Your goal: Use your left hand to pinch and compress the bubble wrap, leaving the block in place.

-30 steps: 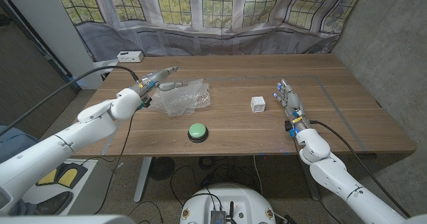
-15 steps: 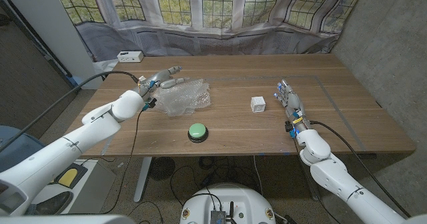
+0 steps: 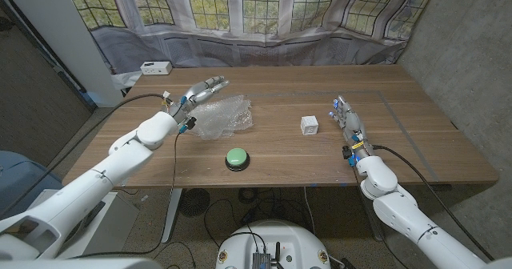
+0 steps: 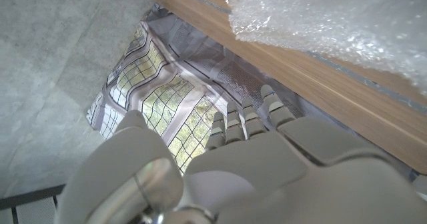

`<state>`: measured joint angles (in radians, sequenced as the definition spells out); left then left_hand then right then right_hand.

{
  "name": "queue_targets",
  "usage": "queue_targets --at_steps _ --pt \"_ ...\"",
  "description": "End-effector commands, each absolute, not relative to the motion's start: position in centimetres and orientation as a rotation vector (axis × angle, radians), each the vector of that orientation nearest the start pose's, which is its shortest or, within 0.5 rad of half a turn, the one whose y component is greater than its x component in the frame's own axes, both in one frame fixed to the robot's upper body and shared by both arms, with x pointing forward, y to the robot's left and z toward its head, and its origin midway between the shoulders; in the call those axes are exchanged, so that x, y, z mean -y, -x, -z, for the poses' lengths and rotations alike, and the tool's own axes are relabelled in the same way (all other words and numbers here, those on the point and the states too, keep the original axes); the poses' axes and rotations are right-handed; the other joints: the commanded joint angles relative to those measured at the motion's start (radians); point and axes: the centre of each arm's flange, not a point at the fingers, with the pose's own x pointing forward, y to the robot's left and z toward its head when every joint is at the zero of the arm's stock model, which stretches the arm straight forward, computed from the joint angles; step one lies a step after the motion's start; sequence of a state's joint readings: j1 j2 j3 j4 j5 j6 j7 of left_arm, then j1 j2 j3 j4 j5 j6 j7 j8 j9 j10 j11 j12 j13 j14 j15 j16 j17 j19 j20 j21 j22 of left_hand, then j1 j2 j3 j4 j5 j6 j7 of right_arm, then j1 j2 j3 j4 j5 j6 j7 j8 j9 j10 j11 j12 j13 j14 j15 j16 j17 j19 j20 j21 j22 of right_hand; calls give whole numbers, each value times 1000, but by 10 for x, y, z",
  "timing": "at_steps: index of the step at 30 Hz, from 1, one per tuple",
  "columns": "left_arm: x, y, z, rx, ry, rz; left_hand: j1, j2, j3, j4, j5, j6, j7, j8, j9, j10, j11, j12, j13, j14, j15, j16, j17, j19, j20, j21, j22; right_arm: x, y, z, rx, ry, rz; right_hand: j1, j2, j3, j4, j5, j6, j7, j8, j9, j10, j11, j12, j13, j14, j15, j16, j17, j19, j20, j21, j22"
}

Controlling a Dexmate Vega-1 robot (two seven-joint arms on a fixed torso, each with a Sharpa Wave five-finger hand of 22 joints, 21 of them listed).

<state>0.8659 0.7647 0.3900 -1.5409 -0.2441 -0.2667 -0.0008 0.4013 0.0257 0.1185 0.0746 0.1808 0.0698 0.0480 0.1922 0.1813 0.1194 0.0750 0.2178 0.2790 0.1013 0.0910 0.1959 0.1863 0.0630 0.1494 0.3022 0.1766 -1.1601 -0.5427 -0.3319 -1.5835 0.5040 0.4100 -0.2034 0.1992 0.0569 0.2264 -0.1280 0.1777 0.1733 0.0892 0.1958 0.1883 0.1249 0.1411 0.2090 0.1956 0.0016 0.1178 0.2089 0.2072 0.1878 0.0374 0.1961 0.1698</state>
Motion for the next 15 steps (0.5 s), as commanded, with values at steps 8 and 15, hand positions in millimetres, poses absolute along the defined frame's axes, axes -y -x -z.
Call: queue_targets --at_steps 8,15 --pt "-297 -595 -2 794 -250 219 -29 -10 -20 6 10 20 2 3 -1 14 -5 2 -12 7 -9 1 -1 12 -22 -8 3 288 -574 87 720 34 -140 -14 -10 -12 2 3 -19 -7 -7 2 -25 -2 -15 1 -10 -20 -7 3 6 -21 2 3" --pt "-308 -591 8 771 -236 183 -35 -13 -24 8 12 30 0 5 -1 16 -8 2 -17 9 -11 1 -2 9 -22 -13 3 291 -572 91 714 45 -157 -16 -14 -14 1 4 -25 -11 -8 2 -34 -4 -16 1 -17 -19 -9 3 11 -29 3 3"
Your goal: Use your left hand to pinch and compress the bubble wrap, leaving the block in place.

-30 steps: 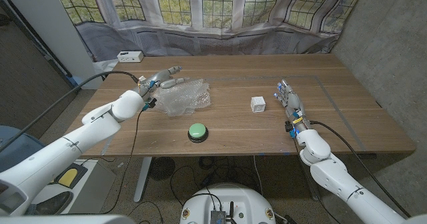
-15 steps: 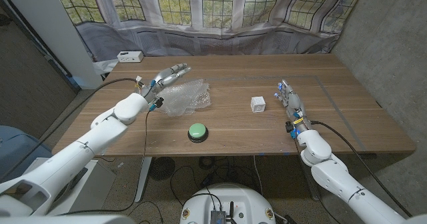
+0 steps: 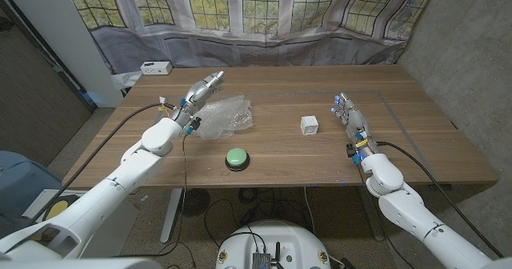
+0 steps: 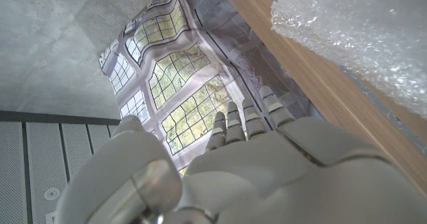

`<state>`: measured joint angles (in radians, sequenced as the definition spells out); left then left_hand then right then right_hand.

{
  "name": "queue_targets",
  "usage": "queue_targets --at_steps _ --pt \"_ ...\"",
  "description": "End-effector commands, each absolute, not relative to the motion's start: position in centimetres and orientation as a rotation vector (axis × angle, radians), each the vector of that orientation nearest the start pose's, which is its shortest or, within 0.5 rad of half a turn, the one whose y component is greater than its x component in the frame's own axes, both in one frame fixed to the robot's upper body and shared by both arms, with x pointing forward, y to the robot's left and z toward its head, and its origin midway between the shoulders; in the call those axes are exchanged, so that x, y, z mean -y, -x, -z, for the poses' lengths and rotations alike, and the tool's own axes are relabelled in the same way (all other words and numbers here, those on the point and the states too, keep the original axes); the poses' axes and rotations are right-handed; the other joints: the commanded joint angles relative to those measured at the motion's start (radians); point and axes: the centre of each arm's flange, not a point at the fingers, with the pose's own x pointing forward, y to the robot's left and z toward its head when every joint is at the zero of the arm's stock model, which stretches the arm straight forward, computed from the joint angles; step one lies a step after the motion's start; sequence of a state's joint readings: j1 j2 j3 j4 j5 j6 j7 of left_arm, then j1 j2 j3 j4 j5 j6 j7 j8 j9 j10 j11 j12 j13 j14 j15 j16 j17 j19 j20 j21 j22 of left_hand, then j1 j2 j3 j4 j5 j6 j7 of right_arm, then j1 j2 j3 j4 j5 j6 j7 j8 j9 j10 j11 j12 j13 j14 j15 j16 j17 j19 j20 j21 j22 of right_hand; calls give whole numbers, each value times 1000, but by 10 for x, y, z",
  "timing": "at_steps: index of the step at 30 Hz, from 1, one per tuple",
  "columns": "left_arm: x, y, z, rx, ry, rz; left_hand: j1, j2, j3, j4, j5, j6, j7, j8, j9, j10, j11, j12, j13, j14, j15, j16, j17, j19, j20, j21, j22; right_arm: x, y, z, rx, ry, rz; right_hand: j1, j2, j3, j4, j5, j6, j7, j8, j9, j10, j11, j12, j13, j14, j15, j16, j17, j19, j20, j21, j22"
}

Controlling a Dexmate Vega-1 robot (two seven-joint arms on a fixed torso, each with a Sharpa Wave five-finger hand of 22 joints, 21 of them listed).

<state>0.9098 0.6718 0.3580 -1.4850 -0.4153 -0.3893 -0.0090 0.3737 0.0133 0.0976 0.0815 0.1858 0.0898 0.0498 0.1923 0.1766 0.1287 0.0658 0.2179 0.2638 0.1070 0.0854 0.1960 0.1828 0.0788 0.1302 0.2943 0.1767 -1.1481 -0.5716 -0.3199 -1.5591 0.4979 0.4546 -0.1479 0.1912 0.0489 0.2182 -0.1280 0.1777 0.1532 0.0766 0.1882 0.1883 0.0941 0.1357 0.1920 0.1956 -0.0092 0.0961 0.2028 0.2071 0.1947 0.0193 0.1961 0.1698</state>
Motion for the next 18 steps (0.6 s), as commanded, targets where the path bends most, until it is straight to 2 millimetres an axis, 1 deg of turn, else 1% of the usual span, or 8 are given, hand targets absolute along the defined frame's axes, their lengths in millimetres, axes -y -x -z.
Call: queue_targets --at_steps 1,9,18 --pt "-307 -591 8 770 -240 184 -8 -1 -4 1 7 9 -2 5 3 8 1 2 -2 3 -6 0 2 -7 -3 -5 3 292 -572 92 711 38 -156 -8 -7 -6 1 4 -5 2 0 2 -2 2 1 1 -5 3 -3 3 4 -11 3 3" --pt "-295 -592 7 778 -247 220 -12 -3 -6 1 9 11 0 4 3 7 -1 1 -6 -1 -6 -2 1 -13 -3 -11 3 294 -569 91 711 40 -148 -9 -9 -7 1 4 -5 3 1 2 4 5 5 1 1 5 0 3 9 -10 4 3" --pt "-291 -597 6 781 -262 235 -16 -4 -9 2 11 23 4 6 3 8 -4 0 -12 -3 -4 -4 1 -20 0 -19 3 298 -564 95 700 42 -129 -8 -5 -7 1 5 -1 4 3 2 9 8 7 1 4 10 1 3 10 -4 4 3"
